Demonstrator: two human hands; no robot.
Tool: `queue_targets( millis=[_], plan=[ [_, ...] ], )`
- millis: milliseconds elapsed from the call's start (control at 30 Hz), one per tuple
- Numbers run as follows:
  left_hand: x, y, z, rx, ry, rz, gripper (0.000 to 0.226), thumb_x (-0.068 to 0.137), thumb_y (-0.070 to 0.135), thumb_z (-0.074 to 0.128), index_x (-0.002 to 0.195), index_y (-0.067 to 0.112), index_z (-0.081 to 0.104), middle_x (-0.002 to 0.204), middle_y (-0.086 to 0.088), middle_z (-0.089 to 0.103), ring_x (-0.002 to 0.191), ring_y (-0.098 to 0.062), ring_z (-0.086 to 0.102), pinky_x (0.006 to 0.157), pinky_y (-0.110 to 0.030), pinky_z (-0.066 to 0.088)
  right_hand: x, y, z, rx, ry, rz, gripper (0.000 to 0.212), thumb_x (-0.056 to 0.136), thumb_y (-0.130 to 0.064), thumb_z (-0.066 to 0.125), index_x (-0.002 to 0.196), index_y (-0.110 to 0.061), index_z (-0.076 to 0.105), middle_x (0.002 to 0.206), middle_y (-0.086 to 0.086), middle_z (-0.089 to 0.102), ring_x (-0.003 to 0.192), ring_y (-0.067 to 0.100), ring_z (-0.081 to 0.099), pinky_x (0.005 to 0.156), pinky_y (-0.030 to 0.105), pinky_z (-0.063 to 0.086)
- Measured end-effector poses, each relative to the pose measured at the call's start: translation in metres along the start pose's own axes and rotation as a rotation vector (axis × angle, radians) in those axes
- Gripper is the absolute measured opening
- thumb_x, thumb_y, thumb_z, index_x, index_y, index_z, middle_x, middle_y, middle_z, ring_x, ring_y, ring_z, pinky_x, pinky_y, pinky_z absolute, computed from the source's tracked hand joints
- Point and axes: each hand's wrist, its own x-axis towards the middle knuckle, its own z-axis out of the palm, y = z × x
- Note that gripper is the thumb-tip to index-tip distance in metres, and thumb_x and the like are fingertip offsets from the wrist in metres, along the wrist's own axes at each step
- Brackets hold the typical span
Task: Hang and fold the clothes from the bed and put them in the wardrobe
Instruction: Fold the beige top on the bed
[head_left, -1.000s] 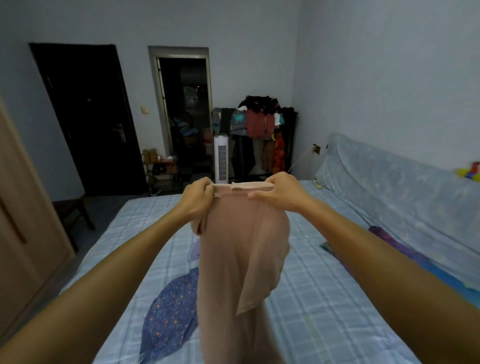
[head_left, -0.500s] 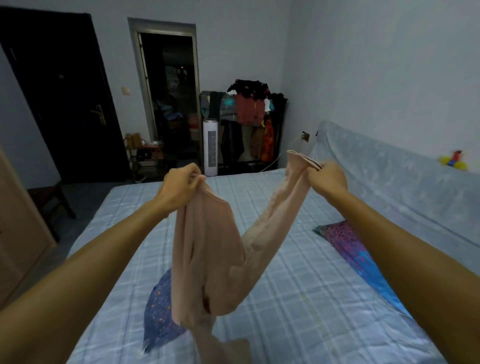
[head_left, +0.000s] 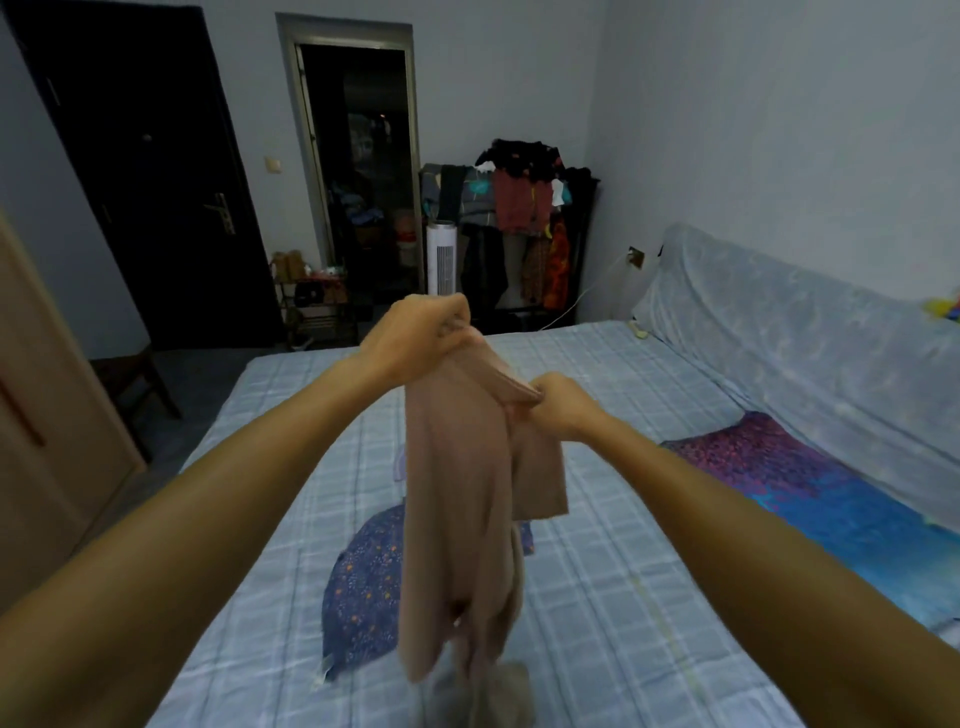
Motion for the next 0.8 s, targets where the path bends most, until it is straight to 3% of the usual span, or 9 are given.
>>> queue_targets(
  millis=[67, 133, 233, 300, 433, 633, 800],
  plan=[
    [-0.011, -0.022, -0.006, 0.184, -0.154, 0.023, 0.036, 0.082, 0.051, 0.064, 0.094, 0.019, 0.055, 0.085, 0.002, 0.058, 0.076, -0.017, 0.054, 0.062, -0.029, 0.038, 0.003, 0.014, -0.023, -0.114, 0.066, 0.010, 0.021, 0.080, -0.006, 0.055, 0.078, -0.021, 0.070, 0.089, 0.009, 0.070, 0.087, 0.030, 0.063, 0.065, 0.030, 0.045],
    [-0.020, -0.037, -0.003, 0.318, -0.249, -0.004, 0.038, 0.081, 0.055, 0.062, 0.097, 0.020, 0.055, 0.086, 0.003, 0.055, 0.076, -0.017, 0.051, 0.063, -0.030, 0.037, 0.005, 0.027, -0.044, -0.257, 0.186, -0.010, 0.028, 0.081, -0.006, 0.054, 0.096, -0.021, 0.072, 0.100, 0.010, 0.070, 0.089, 0.030, 0.062, 0.067, 0.033, 0.046],
    [-0.023, -0.039, 0.010, 0.306, -0.169, -0.073, 0.009, 0.088, 0.026, 0.060, 0.085, 0.018, 0.060, 0.083, -0.001, 0.060, 0.076, -0.023, 0.055, 0.062, -0.034, 0.042, 0.003, 0.033, -0.057, -0.366, 0.341, -0.086, 0.030, 0.081, -0.005, 0.050, 0.099, -0.019, 0.069, 0.103, 0.011, 0.068, 0.093, 0.032, 0.060, 0.066, 0.035, 0.044],
    [-0.020, -0.036, 0.021, 0.265, -0.120, -0.136, 0.014, 0.083, 0.012, 0.054, 0.071, 0.018, 0.058, 0.075, -0.002, 0.061, 0.072, -0.026, 0.057, 0.058, -0.035, 0.043, -0.001, 0.039, -0.059, -0.381, 0.414, -0.096, 0.025, 0.079, -0.003, 0.049, 0.092, -0.013, 0.068, 0.097, 0.012, 0.067, 0.090, 0.033, 0.059, 0.064, 0.035, 0.043],
    [-0.016, -0.033, 0.050, 0.200, -0.110, -0.156, 0.016, 0.082, 0.011, 0.052, 0.068, 0.018, 0.057, 0.069, -0.002, 0.061, 0.065, -0.024, 0.055, 0.054, -0.035, 0.045, 0.000, 0.064, -0.061, -0.336, 0.450, -0.081, 0.030, 0.081, -0.004, 0.050, 0.101, -0.016, 0.069, 0.104, 0.014, 0.068, 0.095, 0.034, 0.059, 0.069, 0.035, 0.041],
    [-0.011, -0.042, 0.104, 0.173, -0.154, -0.215, 0.015, 0.082, 0.008, 0.052, 0.074, 0.019, 0.059, 0.074, -0.006, 0.062, 0.069, -0.026, 0.053, 0.056, -0.032, 0.033, 0.029, 0.113, -0.056, -0.359, 0.381, -0.040, 0.030, 0.082, -0.007, 0.053, 0.104, -0.019, 0.070, 0.107, 0.012, 0.069, 0.100, 0.034, 0.059, 0.072, 0.035, 0.041],
    [0.033, -0.042, 0.138, 0.129, 0.060, -0.297, 0.014, 0.080, 0.007, 0.050, 0.083, 0.015, 0.061, 0.081, -0.010, 0.065, 0.078, -0.031, 0.057, 0.059, -0.034, 0.035, 0.076, 0.144, -0.055, -0.233, 0.570, -0.149, 0.032, 0.079, -0.010, 0.050, 0.103, -0.012, 0.071, 0.101, 0.016, 0.070, 0.094, 0.036, 0.061, 0.072, 0.037, 0.044]
  ],
)
